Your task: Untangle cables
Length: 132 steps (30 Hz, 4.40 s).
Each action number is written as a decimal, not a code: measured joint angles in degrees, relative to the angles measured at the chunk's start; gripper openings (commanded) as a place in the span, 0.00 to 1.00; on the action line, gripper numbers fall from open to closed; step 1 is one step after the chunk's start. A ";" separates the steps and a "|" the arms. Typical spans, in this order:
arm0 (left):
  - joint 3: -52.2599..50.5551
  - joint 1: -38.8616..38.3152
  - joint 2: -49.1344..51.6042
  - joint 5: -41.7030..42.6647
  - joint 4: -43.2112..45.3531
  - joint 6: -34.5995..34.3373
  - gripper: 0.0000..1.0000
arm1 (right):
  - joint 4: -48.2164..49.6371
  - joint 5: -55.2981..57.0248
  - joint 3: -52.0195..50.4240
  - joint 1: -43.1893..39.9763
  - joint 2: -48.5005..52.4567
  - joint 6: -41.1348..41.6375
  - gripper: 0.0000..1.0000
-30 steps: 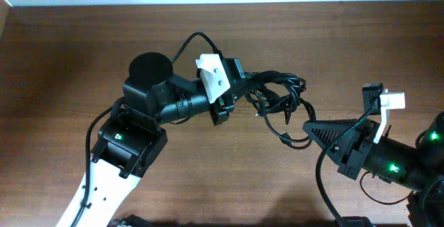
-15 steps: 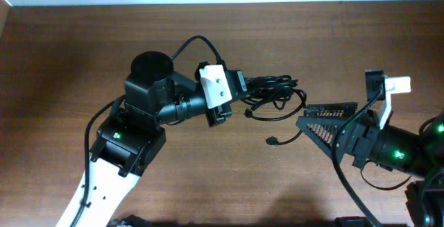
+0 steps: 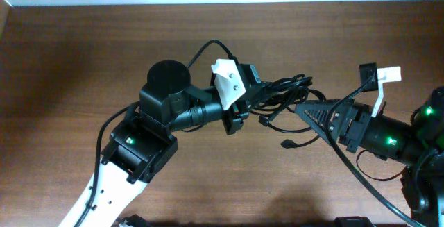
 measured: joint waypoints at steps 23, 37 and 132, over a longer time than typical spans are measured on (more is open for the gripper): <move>-0.02 0.33 -0.68 12.96 3.65 2.51 0.00 | -2.54 8.66 0.07 0.00 0.59 2.69 0.04; -0.02 2.27 -0.83 -2.82 2.78 2.49 0.00 | -18.78 7.54 0.11 0.00 1.07 -19.65 0.43; -0.04 -1.53 -1.03 12.17 -1.38 -0.81 0.00 | -9.03 3.17 0.07 0.26 -1.36 -51.17 0.10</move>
